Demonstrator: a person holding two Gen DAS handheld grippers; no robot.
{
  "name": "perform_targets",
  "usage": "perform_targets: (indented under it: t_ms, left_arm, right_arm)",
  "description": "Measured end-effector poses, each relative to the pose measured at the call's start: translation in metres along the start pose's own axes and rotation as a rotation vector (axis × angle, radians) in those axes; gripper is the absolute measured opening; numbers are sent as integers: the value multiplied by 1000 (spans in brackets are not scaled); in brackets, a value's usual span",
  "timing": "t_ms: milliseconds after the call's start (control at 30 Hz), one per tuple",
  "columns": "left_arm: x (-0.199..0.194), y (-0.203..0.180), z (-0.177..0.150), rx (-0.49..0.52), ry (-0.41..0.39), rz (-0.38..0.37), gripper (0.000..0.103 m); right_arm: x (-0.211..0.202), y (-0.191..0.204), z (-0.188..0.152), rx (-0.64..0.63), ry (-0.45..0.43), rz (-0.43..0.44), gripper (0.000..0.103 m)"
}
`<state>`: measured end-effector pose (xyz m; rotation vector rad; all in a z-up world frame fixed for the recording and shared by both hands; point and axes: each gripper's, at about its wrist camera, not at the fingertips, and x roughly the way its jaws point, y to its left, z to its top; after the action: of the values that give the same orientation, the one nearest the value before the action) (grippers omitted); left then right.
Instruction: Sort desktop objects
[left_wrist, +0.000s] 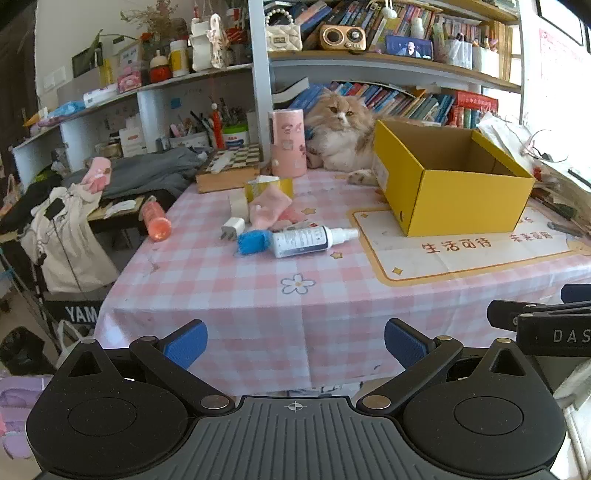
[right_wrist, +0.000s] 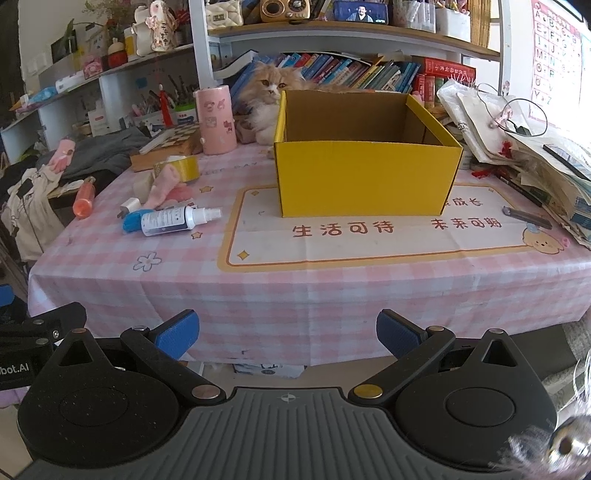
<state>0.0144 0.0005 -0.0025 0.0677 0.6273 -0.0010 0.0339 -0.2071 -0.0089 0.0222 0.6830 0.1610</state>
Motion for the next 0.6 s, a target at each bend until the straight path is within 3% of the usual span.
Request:
perform_targets:
  t_ms: [600]
  left_arm:
    - [22, -8, 11, 25, 0, -48, 103]
  right_arm:
    - [7, 1, 9, -33, -33, -18, 103]
